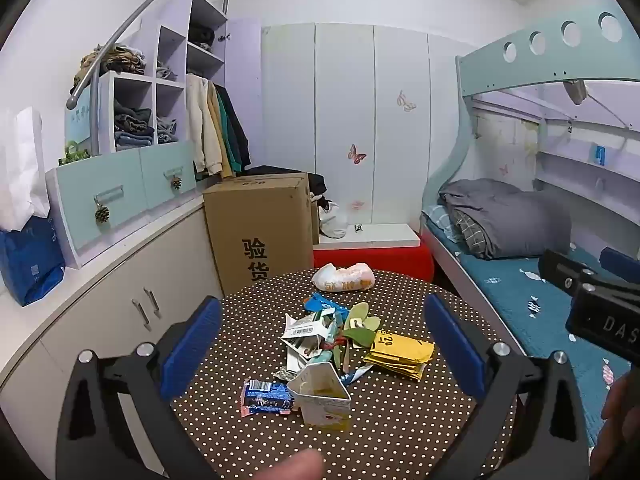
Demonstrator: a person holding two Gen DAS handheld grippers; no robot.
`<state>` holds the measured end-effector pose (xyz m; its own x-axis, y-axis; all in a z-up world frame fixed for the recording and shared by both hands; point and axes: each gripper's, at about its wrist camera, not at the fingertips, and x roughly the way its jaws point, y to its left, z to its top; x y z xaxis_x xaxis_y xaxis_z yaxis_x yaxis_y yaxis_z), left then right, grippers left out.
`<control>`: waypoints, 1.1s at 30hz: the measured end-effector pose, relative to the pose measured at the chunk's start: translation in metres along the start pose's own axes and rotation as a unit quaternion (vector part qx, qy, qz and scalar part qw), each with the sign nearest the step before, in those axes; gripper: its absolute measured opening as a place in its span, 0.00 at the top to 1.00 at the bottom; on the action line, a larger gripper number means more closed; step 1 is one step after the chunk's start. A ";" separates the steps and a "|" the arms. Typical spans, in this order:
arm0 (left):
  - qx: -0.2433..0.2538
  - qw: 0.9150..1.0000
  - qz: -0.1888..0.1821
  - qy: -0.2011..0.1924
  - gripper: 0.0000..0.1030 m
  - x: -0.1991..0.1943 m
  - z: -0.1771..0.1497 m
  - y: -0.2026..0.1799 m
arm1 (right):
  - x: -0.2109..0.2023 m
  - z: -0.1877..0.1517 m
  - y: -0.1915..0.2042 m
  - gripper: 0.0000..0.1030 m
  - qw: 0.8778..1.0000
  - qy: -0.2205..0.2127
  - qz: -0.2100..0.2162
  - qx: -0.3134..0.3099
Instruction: Collect trash
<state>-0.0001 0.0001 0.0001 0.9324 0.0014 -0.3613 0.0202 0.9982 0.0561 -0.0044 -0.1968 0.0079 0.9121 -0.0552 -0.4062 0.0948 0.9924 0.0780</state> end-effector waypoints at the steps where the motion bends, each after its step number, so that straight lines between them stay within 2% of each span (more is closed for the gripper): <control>1: 0.000 1.000 0.000 0.000 0.04 0.000 0.000 0.000 | 0.000 0.000 0.000 0.06 1.000 0.000 0.001 0.000; 18: -0.021 1.000 -0.017 0.010 0.04 0.010 -0.004 0.004 | 0.002 0.004 0.004 0.06 1.000 0.000 0.001 -0.004; 33: -0.023 1.000 -0.014 0.008 0.04 0.010 -0.003 0.007 | 0.001 0.004 0.008 0.06 1.000 0.002 0.001 -0.011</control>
<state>0.0078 0.0078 -0.0059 0.9255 -0.0264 -0.3778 0.0297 0.9996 0.0027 -0.0015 -0.1891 0.0118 0.9104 -0.0524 -0.4105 0.0839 0.9947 0.0591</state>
